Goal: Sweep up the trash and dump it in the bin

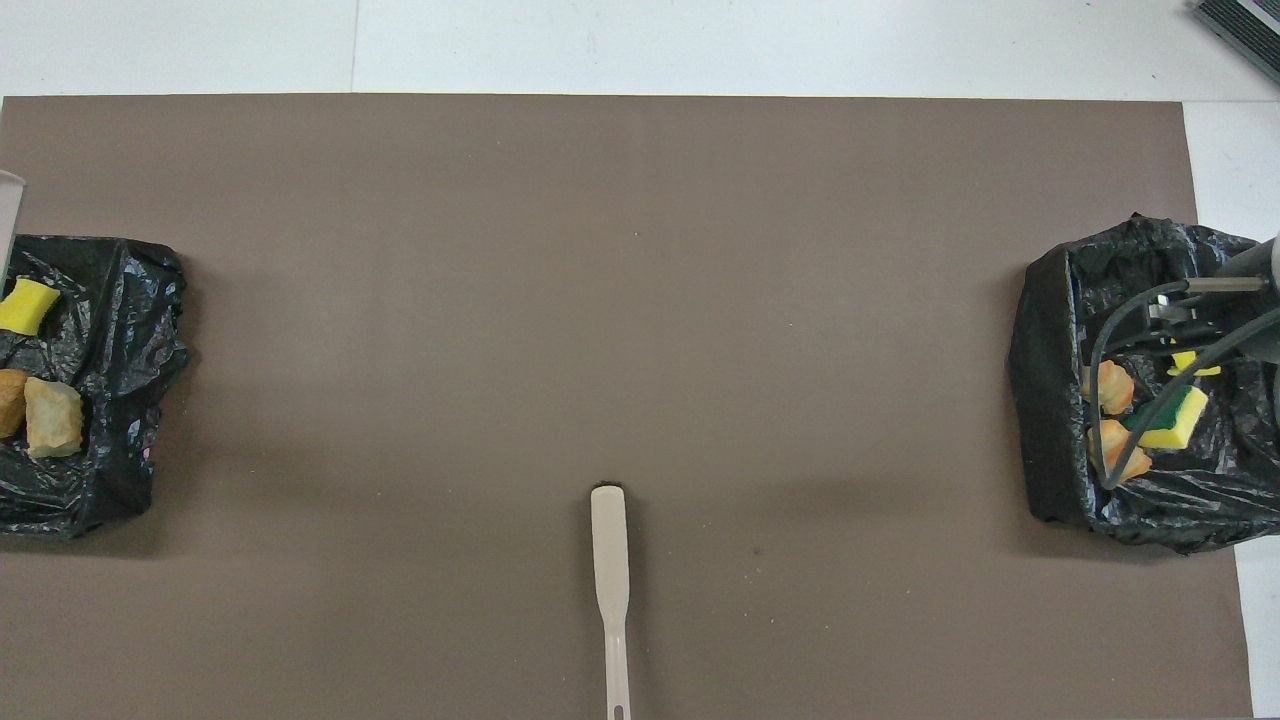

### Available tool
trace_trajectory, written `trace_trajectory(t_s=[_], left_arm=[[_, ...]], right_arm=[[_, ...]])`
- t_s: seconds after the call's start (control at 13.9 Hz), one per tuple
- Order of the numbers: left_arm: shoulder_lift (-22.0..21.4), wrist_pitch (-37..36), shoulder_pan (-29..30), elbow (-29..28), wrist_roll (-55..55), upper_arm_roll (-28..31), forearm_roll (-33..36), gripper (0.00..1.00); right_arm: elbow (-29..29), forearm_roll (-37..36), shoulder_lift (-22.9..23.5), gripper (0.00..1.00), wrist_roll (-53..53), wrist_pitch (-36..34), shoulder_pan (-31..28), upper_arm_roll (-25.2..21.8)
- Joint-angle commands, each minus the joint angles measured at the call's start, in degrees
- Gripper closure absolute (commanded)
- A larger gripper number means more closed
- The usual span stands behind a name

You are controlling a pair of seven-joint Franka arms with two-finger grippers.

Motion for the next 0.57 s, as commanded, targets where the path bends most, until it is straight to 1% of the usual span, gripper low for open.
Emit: trace_trajectory(t_s=[0.0,0.22,0.29,0.36,0.43,0.5], left_arm=[[-0.03,-3.06,0.05,1.51,0.62,0.40,-9.45,1.00],[-0.56,-9.98,0.32,3.17,-3.22,0.84,-19.73,1.00],[-0.73,-12.62,0.93,3.18,-6.64,0.93,-22.82,1.00],[-1.34,-14.73,1.02,3.18,-10.50,0.84,-24.42,1.00],[-2.05,-17.19,0.85,3.09,-16.46,0.75,-27.04,1.00],[-2.58,-19.39,0.85,2.74,-22.78,0.49,-30.64,1.00]], right_arm=[[0.47,-0.03,0.24,0.00,1.17,0.06,-0.56,0.54],[0.91,-0.03,0.59,0.00,0.73,0.24,-1.17,0.54],[1.00,-0.46,0.59,0.00,0.64,0.24,-0.66,0.54],[1.09,-0.47,0.41,0.00,0.64,0.24,-0.48,0.36],[1.09,-0.47,0.24,0.00,0.64,0.24,-0.30,0.19],[1.18,-0.47,0.24,0.00,0.64,0.24,1.35,-1.03]])
